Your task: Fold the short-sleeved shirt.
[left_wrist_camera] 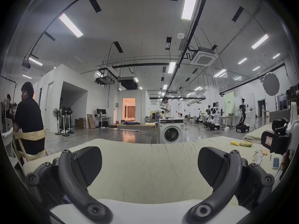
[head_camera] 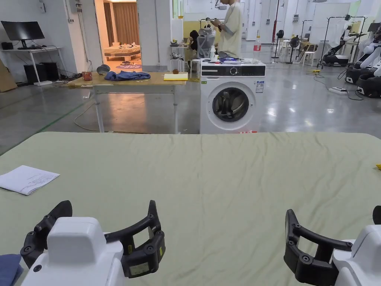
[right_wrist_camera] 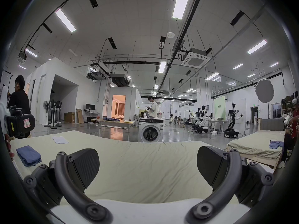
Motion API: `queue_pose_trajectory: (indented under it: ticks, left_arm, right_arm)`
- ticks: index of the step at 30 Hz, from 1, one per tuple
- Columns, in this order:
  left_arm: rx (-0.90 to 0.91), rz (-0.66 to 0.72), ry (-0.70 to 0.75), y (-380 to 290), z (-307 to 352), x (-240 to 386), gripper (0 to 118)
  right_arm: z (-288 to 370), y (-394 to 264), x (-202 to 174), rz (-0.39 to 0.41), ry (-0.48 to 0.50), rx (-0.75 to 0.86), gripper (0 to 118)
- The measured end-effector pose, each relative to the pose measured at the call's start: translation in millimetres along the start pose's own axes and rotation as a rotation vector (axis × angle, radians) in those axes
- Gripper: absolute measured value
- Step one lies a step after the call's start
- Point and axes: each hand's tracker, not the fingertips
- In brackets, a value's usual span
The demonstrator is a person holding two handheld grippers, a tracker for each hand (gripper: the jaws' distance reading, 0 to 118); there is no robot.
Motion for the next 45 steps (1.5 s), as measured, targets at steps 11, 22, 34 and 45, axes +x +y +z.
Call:
queue_pose_trajectory:
  ticks: [11,22,34,45]
  left_arm:
    - [0.004,-0.028,0.032,6,-3,2,107]
    - [-0.006,-0.037,0.040,5,-6,0,107]
    - [-0.067,-0.024,0.118,-3,-18,-6,107]
    - [-0.163,0.070,0.139,-4,-29,-2,107]
  right_arm:
    - [-4,0,-1,-0.006,0.005,-0.023,118]
    - [-11,2,-1,0.000,0.017,-0.029,118]
    - [-12,-1,-6,0.009,0.028,-0.055,118]
    - [-18,-7,-9,0.015,0.028,-0.094,118]
